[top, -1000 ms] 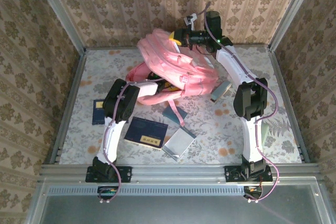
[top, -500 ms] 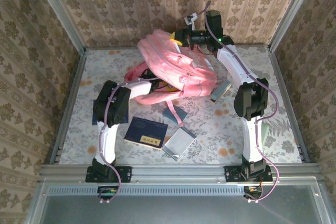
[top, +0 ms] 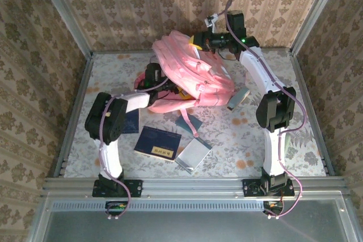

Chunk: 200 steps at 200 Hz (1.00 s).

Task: Pack the student bag

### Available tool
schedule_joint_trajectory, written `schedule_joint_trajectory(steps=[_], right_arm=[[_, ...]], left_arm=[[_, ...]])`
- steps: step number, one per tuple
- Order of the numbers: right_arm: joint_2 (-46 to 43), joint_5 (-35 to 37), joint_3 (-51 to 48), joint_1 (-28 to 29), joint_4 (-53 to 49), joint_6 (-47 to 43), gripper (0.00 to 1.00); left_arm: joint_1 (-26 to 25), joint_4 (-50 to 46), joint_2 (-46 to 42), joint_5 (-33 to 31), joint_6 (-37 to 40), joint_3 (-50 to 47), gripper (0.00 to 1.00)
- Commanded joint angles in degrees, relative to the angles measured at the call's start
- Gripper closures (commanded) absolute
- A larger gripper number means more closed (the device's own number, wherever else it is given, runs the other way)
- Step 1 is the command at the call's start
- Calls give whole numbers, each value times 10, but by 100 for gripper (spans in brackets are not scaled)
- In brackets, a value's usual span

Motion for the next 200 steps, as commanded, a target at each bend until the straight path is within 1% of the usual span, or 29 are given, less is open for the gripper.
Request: schedule_joint_trajectory(steps=[1,21,35,52,75,109,130,148,174,200], right_arm=[[-52,3,28,2,8,-37,100],[-46,7,35,8,-2,-45,100],[-39,16,49,11,-20,-57,100],[-28,28,67,14,-38,-66,100],[-13,54,89,20,-73,-92,100],[31,106,136,46,-167,-157,100],[54,150,150,65,-192,-182,100],[73,181,162,81,-207,-197,100],[92,211,181,98,-227,-219,100],[103,263,212,107,-273,-258,100]], left_arm=[[21,-52,-85,7,47,-17,0],[43,-132,-146,-15,92,-44,1],[53,-237,-197,-49,158,-43,1],[53,-347,-253,-104,244,-32,1],[47,-422,-304,-138,306,-24,1],[48,-484,-380,-184,352,-34,1],[48,-522,-411,-202,378,-30,1],[52,-540,-423,-208,398,-30,0],[65,-537,-423,-188,394,-45,0],[67,-545,-429,-200,407,-49,0]])
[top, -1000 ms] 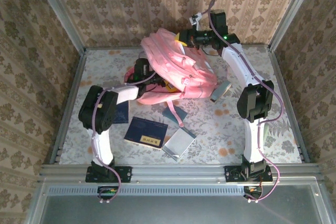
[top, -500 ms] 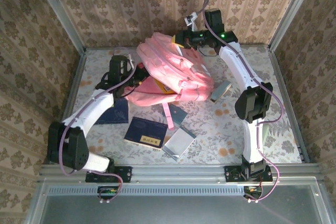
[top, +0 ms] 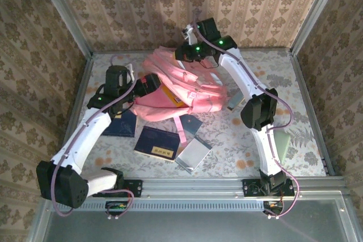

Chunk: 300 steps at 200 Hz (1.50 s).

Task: Pack the student bag

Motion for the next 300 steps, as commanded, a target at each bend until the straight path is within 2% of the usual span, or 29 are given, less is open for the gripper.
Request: schedule_joint_trajectory(steps=[1,41,82,107,156,189,211,238,264,280,300], right_arm=[[12,85,44,2,-38,-56,100],[13,146,103,-9,-83,-91,100],[15,137,133,-35,-81,-83,100],[23,138,133,-40,-79,-80,100],[57,134,152,-37,-82,-74,100],[88,83,186,-33,-77,-48,100],[106,94,207,-29,-96,-46,100],[138,131,207,5,-122,-68,86],[173,171,232,27,-149,-76,60],[190,219,295,29,-184,-79,46],[207,300,418,26,-246,-85,39]], left_arm=[[3,-8,-14,-2,31,-4,0],[16,-12,-8,5,34,-7,0],[14,-23,-8,3,46,10,0],[-5,-39,-6,-16,66,27,1],[-60,-90,-16,-80,124,64,2],[-166,-109,19,-122,182,99,4],[-219,-87,55,-143,184,103,4],[-232,-72,62,-154,175,107,4],[-229,-90,40,-169,183,111,4],[-222,-102,17,-171,183,103,3],[-207,-109,-12,-169,182,87,3]])
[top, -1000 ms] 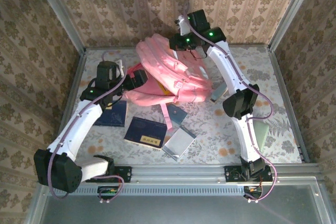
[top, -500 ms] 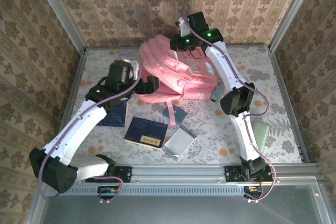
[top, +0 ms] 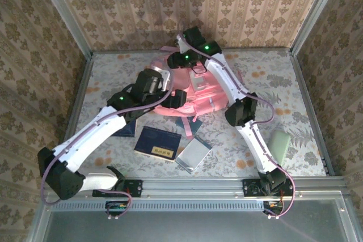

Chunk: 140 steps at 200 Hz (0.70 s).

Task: Pack the student bag

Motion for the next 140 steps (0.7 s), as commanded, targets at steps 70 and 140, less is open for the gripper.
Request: schedule_joint_trajectory(steps=[70,140], right_arm=[[-110,452,117,-10,-190,-10,41],[-303,580,-304,-4,-119,-84,39]], left_arm=[[40,-8,-78,12,12,-50,3],[52,14,-84,45,11,-72,3]])
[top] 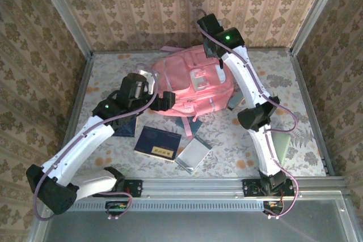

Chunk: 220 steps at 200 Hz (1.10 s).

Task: Pack the student bag

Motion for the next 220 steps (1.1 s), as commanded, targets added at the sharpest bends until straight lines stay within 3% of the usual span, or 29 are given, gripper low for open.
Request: schedule_joint_trajectory(steps=[1,18,37,67,89,108,122,137,220], right_arm=[[-94,65,-173,2,45,-35,38],[-209,11,-374,-25,149,-2,32],[-319,-100,-560,-77,248,75,29],[-388,-214,-734,-153,333,231,29],[-370,-247,-765,-185,345,323,29],[-346,-260,-771,-190,358,367,23],[-331,-264,-779,-194,373,394,9],[-312,-295,-791,-204,412,418,4],[-211,-295,-785,-243,479,536,24]], left_arm=[[6,15,-10,23,9,-17,3],[7,24,-11,35,2,-29,3],[7,36,-16,52,-6,-46,3],[6,35,-19,62,-6,-58,2],[6,36,-20,67,-6,-59,2],[6,34,-20,66,-4,-57,2],[7,33,-20,64,-5,-56,2],[8,32,-21,63,-7,-56,2],[14,7,-25,57,-14,-48,2]])
